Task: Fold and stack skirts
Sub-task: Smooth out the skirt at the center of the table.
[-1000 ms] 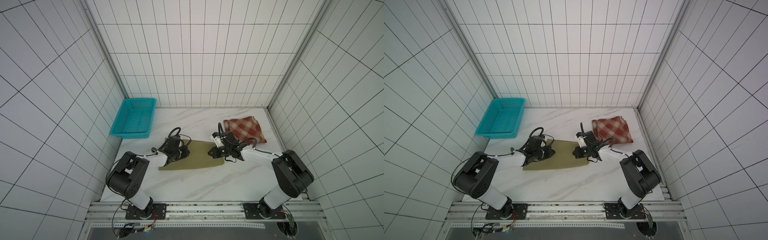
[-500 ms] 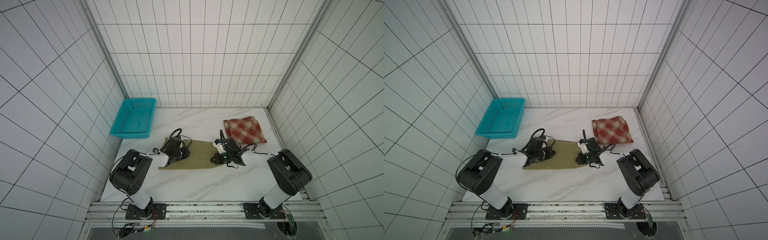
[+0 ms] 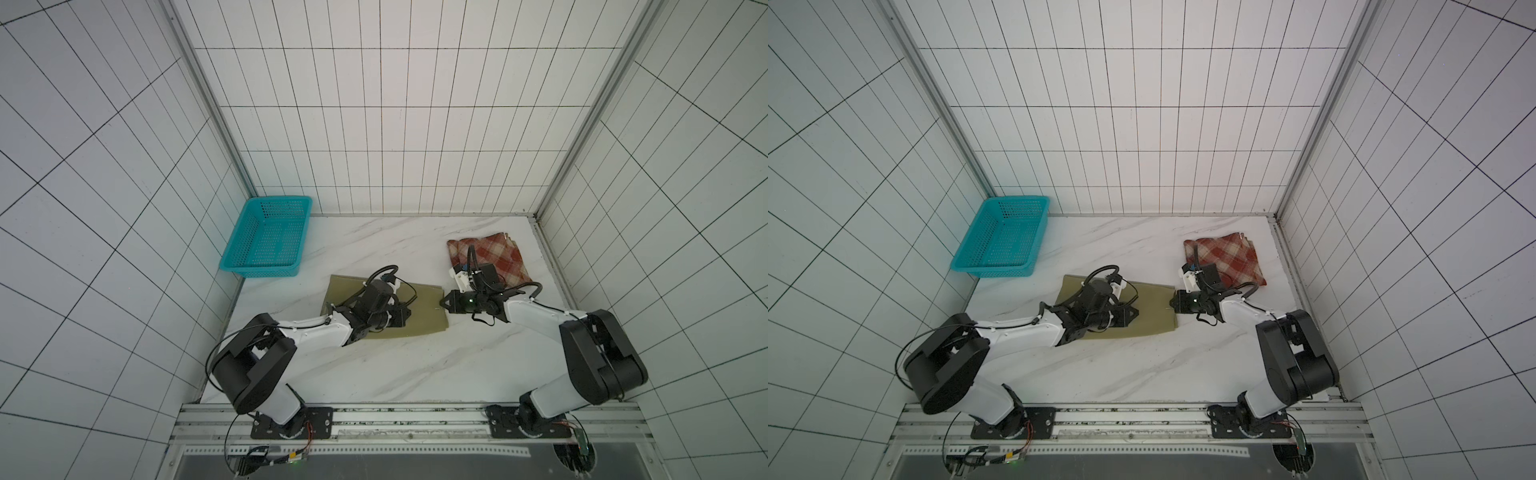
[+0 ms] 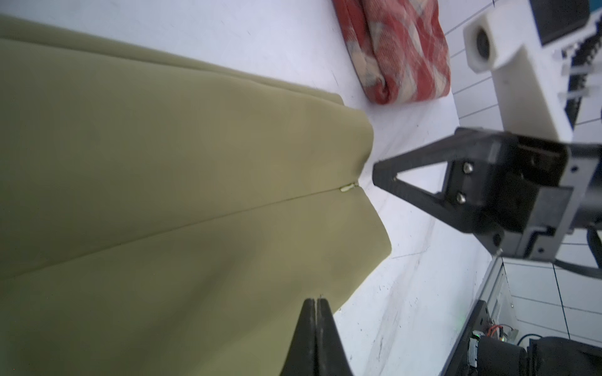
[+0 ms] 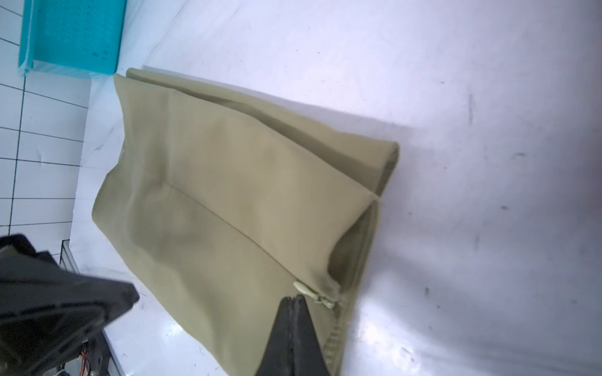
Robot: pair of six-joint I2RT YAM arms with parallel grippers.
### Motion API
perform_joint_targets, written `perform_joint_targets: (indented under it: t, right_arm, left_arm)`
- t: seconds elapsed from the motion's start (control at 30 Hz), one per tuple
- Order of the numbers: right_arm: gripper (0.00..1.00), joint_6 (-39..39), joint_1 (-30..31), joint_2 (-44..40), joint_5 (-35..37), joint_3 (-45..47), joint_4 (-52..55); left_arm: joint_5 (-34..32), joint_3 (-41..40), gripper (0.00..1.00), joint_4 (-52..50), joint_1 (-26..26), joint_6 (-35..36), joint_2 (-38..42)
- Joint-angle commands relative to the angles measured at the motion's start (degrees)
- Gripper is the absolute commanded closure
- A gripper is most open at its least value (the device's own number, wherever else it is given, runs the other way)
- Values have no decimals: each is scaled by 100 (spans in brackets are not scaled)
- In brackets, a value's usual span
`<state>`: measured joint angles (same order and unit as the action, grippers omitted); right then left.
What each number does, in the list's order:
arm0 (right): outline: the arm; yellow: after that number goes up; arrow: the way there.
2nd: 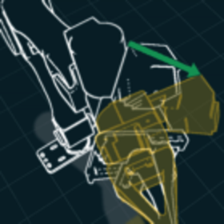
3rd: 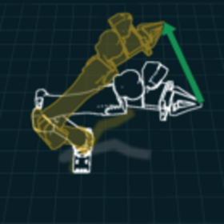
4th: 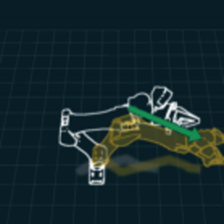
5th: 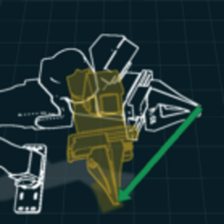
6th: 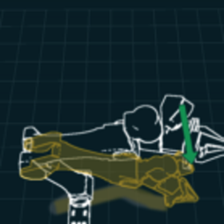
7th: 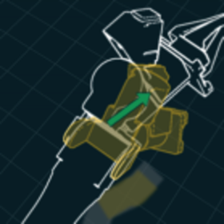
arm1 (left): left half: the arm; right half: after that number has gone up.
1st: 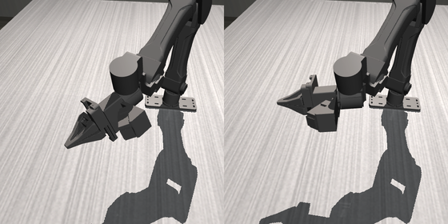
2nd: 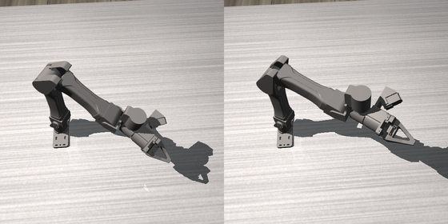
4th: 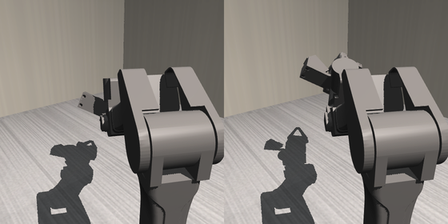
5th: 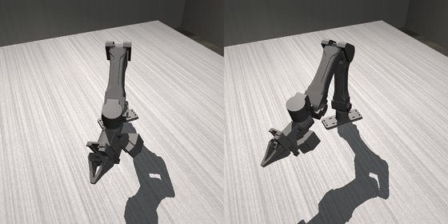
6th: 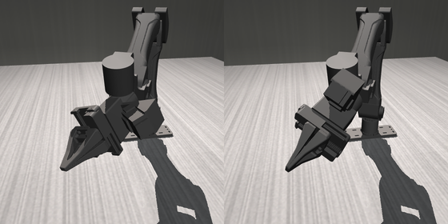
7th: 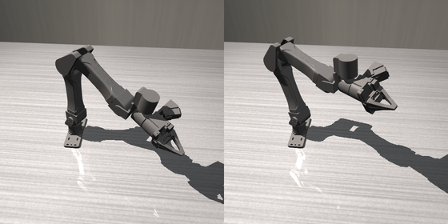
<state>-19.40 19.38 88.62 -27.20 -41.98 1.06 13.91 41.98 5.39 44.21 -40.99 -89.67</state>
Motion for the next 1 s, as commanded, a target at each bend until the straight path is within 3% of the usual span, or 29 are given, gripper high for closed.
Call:
perform_joint_targets:
  t: [0.0,0.33,0.67,0.97]
  right_arm:
    - [100,201,-142,226,-240,-537,123]
    - [100,217,-321,670,-412,-915,168]
    - [100,61,-320,-271,-451,-923,518]
    - [100,163,-321,289,-504,-1202,406]
  left_arm:
    - [65,185,100,307,241,-226,-437]
    - [247,669,100,603,562,-394,-1432]
    - [389,733,100,727,563,-528,-1407]
    - [477,1031,100,753,563,-609,-1508]
